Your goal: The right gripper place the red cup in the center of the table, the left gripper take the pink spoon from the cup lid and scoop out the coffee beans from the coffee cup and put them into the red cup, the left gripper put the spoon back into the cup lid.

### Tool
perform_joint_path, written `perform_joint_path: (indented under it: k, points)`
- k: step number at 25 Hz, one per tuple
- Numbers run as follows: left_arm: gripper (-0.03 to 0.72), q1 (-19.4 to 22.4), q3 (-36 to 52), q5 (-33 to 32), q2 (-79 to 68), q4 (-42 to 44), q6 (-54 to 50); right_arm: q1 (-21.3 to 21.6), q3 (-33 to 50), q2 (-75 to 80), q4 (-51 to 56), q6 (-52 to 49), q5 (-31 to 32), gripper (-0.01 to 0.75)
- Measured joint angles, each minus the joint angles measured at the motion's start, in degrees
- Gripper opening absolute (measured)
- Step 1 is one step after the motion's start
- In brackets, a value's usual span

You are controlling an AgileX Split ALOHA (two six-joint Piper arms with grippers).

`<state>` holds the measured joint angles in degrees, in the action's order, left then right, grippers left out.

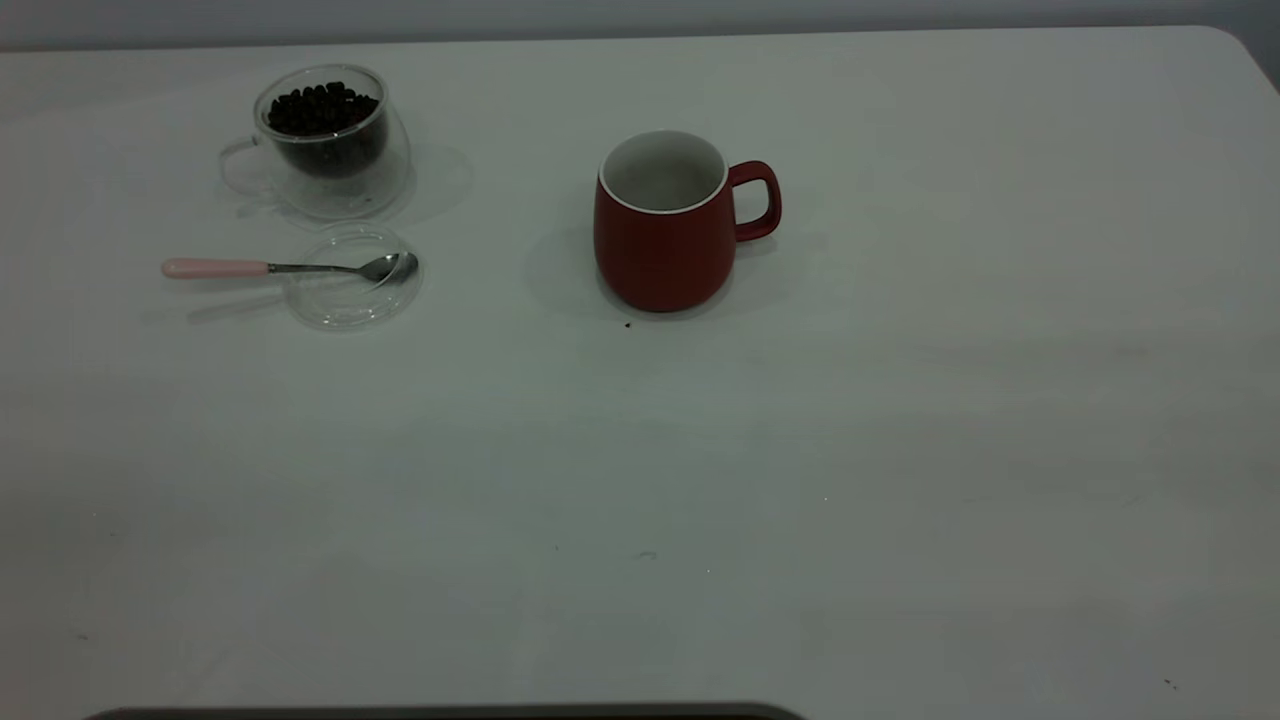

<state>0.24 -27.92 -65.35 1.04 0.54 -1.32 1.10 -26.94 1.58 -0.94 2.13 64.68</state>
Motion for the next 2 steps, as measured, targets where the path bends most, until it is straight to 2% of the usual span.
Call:
perform_joint_path:
  k: [2]
  points:
    - [0.503, 0.00, 0.00, 0.00, 0.00, 0.00, 0.00, 0.00, 0.00, 0.00, 0.00, 0.00, 0.00, 0.591]
